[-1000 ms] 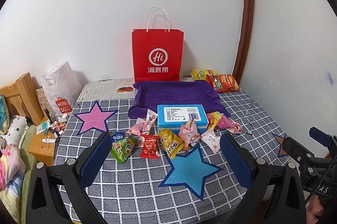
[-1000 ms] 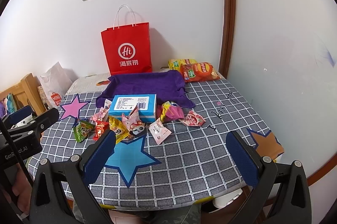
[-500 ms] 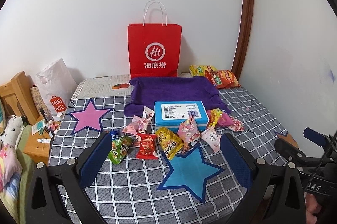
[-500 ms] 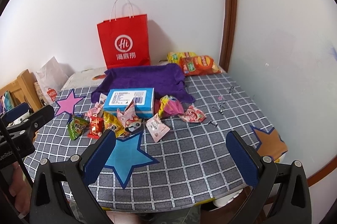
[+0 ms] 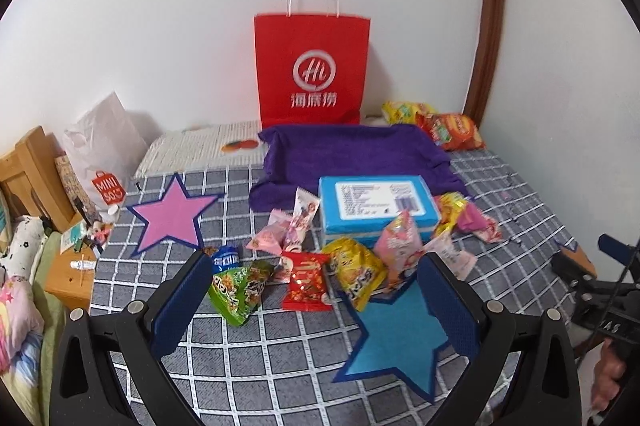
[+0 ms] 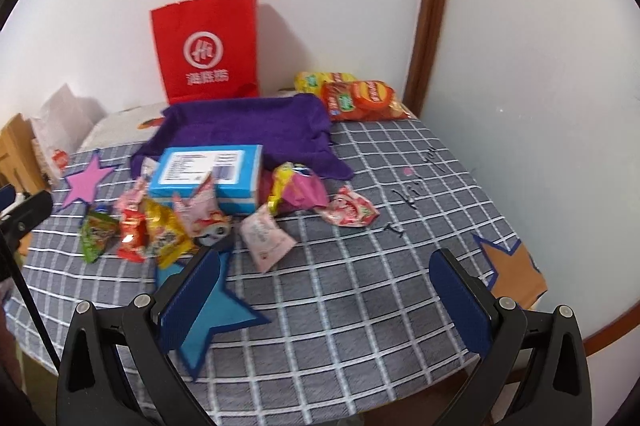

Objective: Organize snacks
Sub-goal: 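Grasp the strawberry candy bag with the right tool while the left tool grasps the green snack bag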

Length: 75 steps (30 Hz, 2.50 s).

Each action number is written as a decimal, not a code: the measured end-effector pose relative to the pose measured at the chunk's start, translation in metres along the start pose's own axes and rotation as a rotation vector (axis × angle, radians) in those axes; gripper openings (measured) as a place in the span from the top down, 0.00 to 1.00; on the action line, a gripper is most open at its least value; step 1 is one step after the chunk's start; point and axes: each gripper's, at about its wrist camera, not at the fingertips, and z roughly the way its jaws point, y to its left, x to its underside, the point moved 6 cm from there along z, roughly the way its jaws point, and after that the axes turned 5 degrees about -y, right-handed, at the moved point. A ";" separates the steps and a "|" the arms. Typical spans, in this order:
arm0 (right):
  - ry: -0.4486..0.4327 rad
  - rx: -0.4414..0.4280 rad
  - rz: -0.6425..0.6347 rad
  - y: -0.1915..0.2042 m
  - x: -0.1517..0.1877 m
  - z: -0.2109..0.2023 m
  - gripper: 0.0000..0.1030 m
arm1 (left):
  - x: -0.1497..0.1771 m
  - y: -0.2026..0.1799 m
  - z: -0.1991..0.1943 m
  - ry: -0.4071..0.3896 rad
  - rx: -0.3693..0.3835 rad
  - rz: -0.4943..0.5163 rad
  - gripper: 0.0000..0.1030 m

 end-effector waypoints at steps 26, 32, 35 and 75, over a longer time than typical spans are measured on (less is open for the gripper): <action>0.135 -0.079 -0.100 -0.035 0.021 0.183 0.05 | 0.016 0.052 0.105 0.155 -0.067 -0.089 0.07; 0.142 -0.054 -0.148 -0.031 0.029 0.212 0.05 | 0.011 0.064 0.109 0.136 -0.045 -0.148 0.07; 0.131 -0.081 -0.136 -0.032 0.027 0.218 0.05 | 0.015 0.074 0.111 0.145 -0.049 -0.155 0.07; 0.134 -0.196 -0.044 -0.024 0.041 0.153 0.55 | 0.065 0.092 0.118 0.271 0.049 -0.159 0.43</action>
